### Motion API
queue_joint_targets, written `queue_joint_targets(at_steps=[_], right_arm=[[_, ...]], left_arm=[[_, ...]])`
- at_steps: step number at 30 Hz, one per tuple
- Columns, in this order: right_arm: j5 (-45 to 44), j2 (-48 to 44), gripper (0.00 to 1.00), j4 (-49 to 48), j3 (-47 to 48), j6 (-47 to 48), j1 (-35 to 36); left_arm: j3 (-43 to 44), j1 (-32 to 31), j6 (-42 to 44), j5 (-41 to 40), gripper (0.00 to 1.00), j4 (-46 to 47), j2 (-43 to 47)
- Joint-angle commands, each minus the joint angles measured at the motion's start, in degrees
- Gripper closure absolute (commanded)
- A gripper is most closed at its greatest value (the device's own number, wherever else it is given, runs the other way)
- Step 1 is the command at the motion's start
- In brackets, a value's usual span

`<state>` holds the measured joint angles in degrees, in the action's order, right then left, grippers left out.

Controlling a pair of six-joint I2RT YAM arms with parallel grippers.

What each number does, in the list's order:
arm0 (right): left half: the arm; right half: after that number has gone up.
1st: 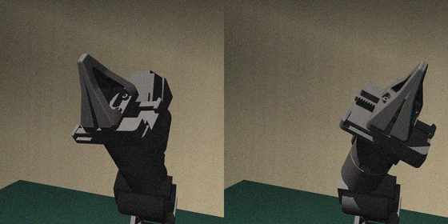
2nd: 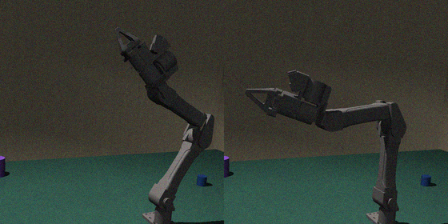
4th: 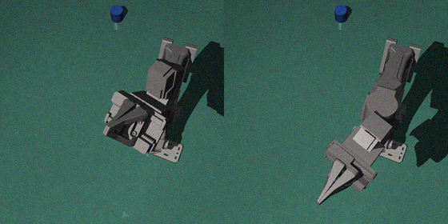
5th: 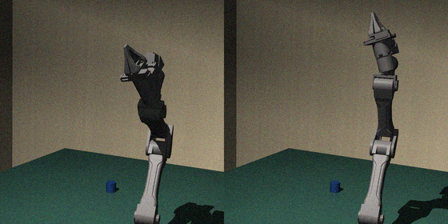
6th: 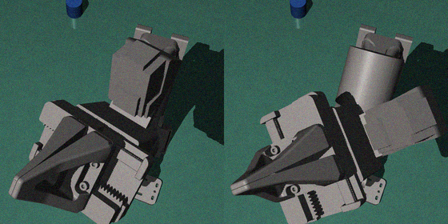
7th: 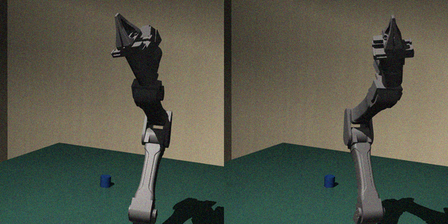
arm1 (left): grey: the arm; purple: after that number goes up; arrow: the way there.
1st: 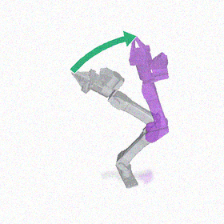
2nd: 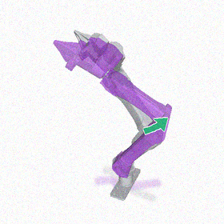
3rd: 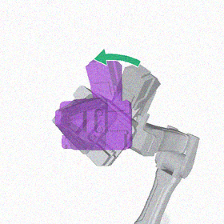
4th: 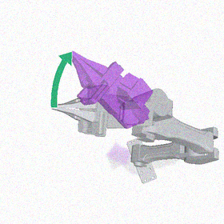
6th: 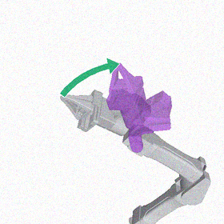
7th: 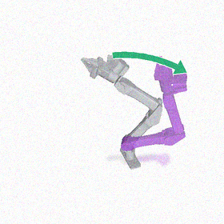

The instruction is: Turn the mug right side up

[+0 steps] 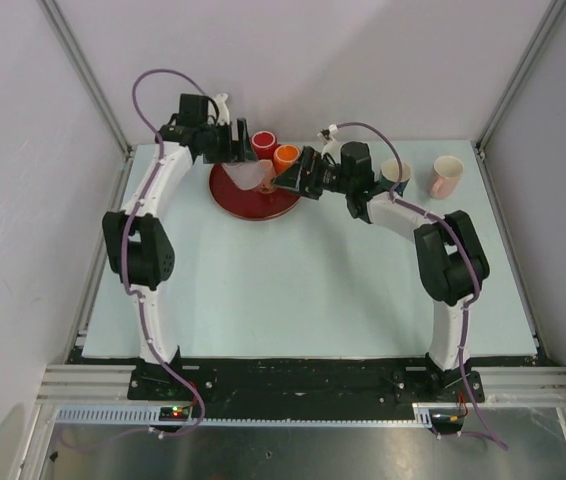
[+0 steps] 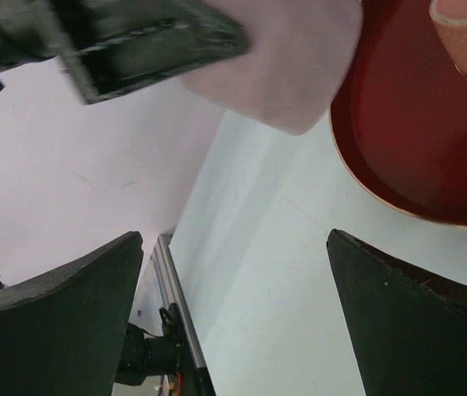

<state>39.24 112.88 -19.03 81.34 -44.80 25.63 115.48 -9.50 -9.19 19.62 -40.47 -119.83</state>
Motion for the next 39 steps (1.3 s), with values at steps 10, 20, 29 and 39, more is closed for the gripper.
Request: queue_joint_targets(at_steps=[10,20,29,39], right_arm=[[0.7,5.9,0.01,-24.9,6.9,-15.8,0.0],[2.5,9.4,0.03,-39.2,11.8,-26.3,0.4],[5.1,7.8,0.91,-48.8,14.5,-31.8,0.6],[3.1,-10.7,1.0,-16.9,1.0,-5.8,-3.5]], left_arm=[[7.5,-0.6,-8.6,14.2,1.0,3.7,12.0],[7.5,-1.7,-12.4,19.3,1.0,4.9,12.3],[7.5,-1.4,-15.6,21.2,1.0,6.0,10.8],[7.8,1.8,-13.1,17.0,0.29,7.0,10.3]])
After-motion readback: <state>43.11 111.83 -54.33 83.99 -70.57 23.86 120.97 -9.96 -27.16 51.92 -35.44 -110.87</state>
